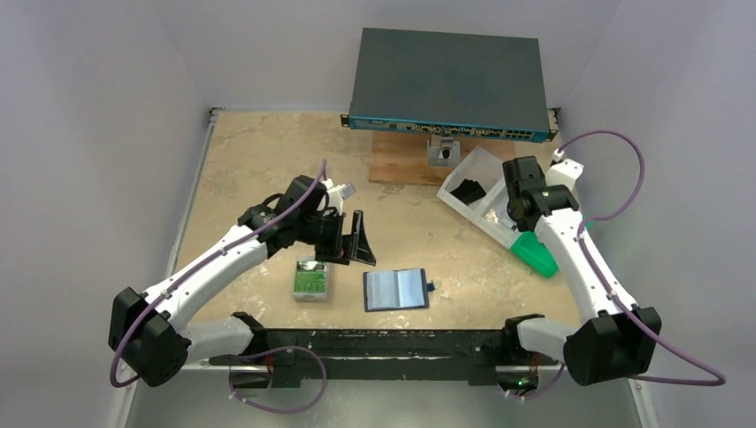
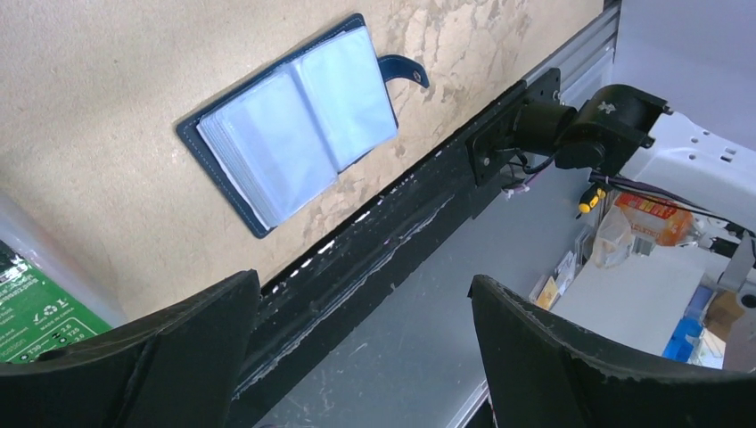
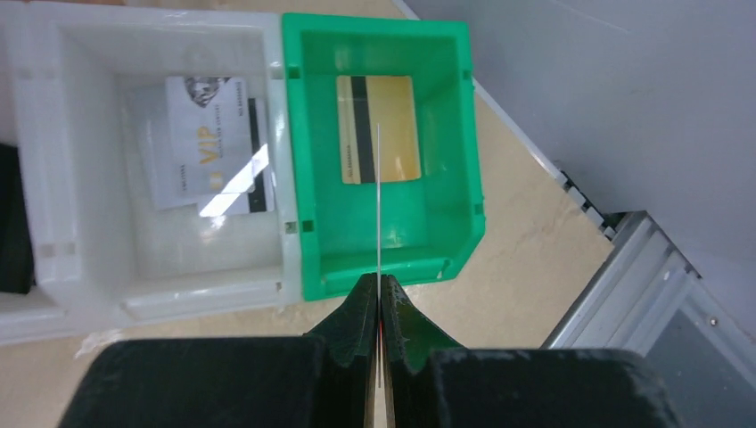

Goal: Take the credit cards out of the card holder
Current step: Place the credit card in the storage box.

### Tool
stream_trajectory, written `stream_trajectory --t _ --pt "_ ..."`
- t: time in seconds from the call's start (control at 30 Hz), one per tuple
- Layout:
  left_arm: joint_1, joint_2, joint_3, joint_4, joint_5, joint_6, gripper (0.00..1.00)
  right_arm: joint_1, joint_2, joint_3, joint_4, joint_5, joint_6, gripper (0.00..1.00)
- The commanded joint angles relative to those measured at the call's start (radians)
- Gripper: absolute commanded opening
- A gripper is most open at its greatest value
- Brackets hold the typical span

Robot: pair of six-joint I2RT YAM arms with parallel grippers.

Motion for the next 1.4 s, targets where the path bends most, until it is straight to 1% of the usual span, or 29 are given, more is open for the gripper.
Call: stream_trajectory --t 0.0,0.13,0.23,0.33,0.4,0.5,0.57,0.73,0.93,0.97,1.0,1.07,1.1,1.23,1.33,1.37 --pt "-0.003 -0.029 0.069 -0.067 0.027 0.06 0.89 -0.084 0.027 0.026 0.062 0.023 -0.091 0.0" --pt "-0.004 -0.043 0.075 -0.077 0.045 0.058 0.89 -0.146 0.103 0.023 0.089 0.051 -0.092 0.0" --pt "-0.004 -0.053 0.082 -0.082 0.072 0.052 0.89 -0.176 0.174 0.034 0.109 0.067 -0.061 0.0" --pt "-0.004 -0.079 0.092 -0.112 0.064 0.062 0.9 -0.2 0.241 0.044 0.113 0.116 -0.033 0.0" --pt "-0.004 -0.098 0.097 -0.13 0.057 0.072 0.9 -0.256 0.266 0.037 0.133 0.117 -0.043 0.0" --pt "-0.004 -0.114 0.094 -0.144 0.061 0.076 0.9 -0.32 0.275 0.005 0.2 0.093 -0.092 0.0" --pt "-0.004 -0.121 0.094 -0.151 0.06 0.076 0.9 -0.337 0.291 -0.005 0.229 0.068 -0.103 0.0" --pt "-0.004 -0.12 0.101 -0.152 0.051 0.068 0.9 -0.34 0.351 -0.003 0.242 -0.011 -0.094 0.0" --pt "-0.004 -0.111 0.101 -0.13 0.046 0.044 0.9 -0.34 0.388 -0.015 0.267 -0.054 -0.096 0.0" --pt "-0.006 -0.109 0.101 -0.128 0.045 0.043 0.9 -0.34 0.394 -0.01 0.262 -0.052 -0.092 0.01" --pt "-0.006 -0.107 0.101 -0.126 0.042 0.041 0.9 -0.34 0.402 -0.003 0.254 -0.053 -0.087 0.05" --pt "-0.008 -0.104 0.101 -0.125 0.043 0.04 0.9 -0.34 0.403 0.008 0.233 -0.055 -0.08 0.19" --pt "-0.011 -0.101 0.101 -0.123 0.043 0.042 0.9 -0.34 0.399 0.01 0.228 -0.054 -0.083 0.23" --pt "-0.013 -0.097 0.101 -0.12 0.037 0.041 0.9 -0.34 0.345 0.003 0.236 -0.09 -0.119 0.37" --pt "-0.012 -0.101 0.099 -0.12 0.024 0.036 0.9 -0.339 0.291 0.005 0.245 -0.149 -0.154 0.44" --pt "-0.013 -0.105 0.096 -0.117 0.018 0.034 0.9 -0.338 0.266 0.004 0.252 -0.173 -0.171 0.5"
